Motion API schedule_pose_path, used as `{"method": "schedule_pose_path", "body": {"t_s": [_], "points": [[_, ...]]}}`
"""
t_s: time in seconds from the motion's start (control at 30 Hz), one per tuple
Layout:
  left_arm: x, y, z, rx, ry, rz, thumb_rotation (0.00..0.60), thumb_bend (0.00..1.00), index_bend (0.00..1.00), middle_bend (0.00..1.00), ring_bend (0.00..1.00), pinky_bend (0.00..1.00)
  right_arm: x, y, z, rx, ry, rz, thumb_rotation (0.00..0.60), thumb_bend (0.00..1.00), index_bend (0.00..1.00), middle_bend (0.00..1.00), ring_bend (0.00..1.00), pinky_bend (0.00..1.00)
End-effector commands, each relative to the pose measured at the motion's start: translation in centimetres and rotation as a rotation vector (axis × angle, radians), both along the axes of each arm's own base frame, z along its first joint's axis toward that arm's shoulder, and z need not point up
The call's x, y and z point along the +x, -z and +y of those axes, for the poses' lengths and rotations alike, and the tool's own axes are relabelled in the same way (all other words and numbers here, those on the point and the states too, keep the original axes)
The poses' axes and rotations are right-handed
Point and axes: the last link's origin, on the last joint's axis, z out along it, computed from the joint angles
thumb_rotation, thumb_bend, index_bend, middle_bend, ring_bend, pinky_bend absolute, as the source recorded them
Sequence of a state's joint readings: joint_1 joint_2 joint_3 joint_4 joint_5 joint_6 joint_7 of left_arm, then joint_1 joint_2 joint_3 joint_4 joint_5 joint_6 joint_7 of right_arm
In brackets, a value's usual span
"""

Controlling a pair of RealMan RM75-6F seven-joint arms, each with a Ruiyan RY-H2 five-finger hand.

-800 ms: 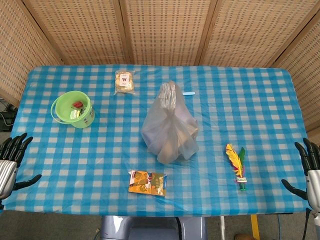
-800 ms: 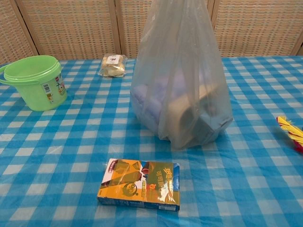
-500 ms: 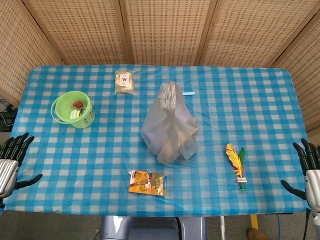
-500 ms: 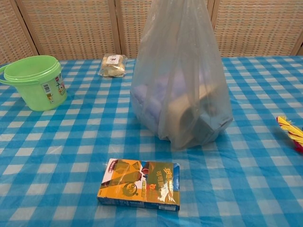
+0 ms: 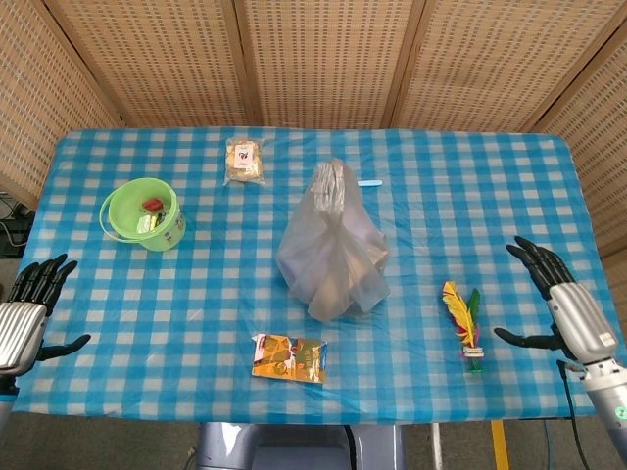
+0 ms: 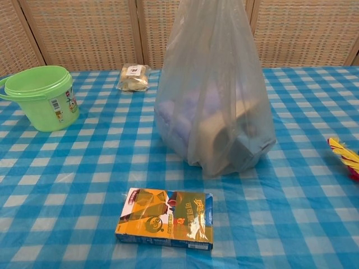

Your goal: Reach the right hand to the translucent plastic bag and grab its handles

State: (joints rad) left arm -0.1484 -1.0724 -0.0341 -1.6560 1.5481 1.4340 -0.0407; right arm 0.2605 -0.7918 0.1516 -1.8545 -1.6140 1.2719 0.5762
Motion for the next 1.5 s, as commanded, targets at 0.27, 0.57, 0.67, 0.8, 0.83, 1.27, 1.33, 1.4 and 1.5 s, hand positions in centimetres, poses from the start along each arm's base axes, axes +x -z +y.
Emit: {"method": "schedule_pose_path", "body": {"t_s": [0.27, 0.57, 0.67, 0.8, 0.83, 1.27, 1.33, 1.4, 1.5], "points": [[-0.4, -0.2, 1.0, -0.003, -0.028, -0.011, 0.600, 0.00, 0.00, 0.00, 0.00, 0.00, 12.2, 0.6, -7.8, 0.372, -0.165, -0.201, 0.600, 0.00, 0.03, 0.02, 0.00, 0.00], [-1.0, -0.5, 1.8, 0.003, -0.061, -0.017, 0.600, 0.00, 0.00, 0.00, 0.00, 0.00, 17.9, 2.5, -10.5, 0.484, -0.155, -0.197, 0.600, 0.00, 0.08, 0.06, 0.00, 0.00], [-1.1, -0.5, 2.1, 0.001, -0.068, -0.020, 0.600, 0.00, 0.00, 0.00, 0.00, 0.00, 19.5, 3.6, -11.7, 0.521, -0.131, -0.202, 0.600, 0.00, 0.08, 0.06, 0.00, 0.00], [-1.3, -0.7, 2.3, 0.005, -0.081, -0.025, 0.600, 0.00, 0.00, 0.00, 0.00, 0.00, 21.0, 4.6, -13.0, 0.545, -0.114, -0.213, 0.600, 0.00, 0.10, 0.09, 0.00, 0.00], [-1.4, -0.7, 2.4, 0.006, -0.087, -0.027, 0.600, 0.00, 0.00, 0.00, 0.00, 0.00, 21.6, 4.9, -13.3, 0.555, -0.108, -0.225, 0.600, 0.00, 0.11, 0.09, 0.00, 0.00], [-2.1, -1.7, 3.0, 0.044, -0.113, -0.059, 0.600, 0.00, 0.00, 0.00, 0.00, 0.00, 27.2, 7.8, -16.1, 0.733, 0.024, -0.512, 0.600, 0.00, 0.16, 0.24, 0.14, 0.07], [-2.2, -1.7, 3.0, 0.043, -0.118, -0.061, 0.600, 0.00, 0.00, 0.00, 0.00, 0.00, 27.6, 8.1, -16.4, 0.763, 0.062, -0.572, 0.600, 0.00, 0.13, 0.23, 0.19, 0.20], [-2.3, -1.7, 3.1, 0.043, -0.121, -0.061, 0.600, 0.00, 0.00, 0.00, 0.00, 0.00, 28.0, 8.4, -16.6, 0.807, 0.108, -0.635, 0.600, 0.00, 0.10, 0.26, 0.27, 0.30], [-2.3, -1.7, 3.2, 0.044, -0.124, -0.063, 0.600, 0.00, 0.00, 0.00, 0.00, 0.00, 28.4, 8.6, -16.7, 0.852, 0.142, -0.692, 0.600, 0.00, 0.11, 0.33, 0.35, 0.33]]}}
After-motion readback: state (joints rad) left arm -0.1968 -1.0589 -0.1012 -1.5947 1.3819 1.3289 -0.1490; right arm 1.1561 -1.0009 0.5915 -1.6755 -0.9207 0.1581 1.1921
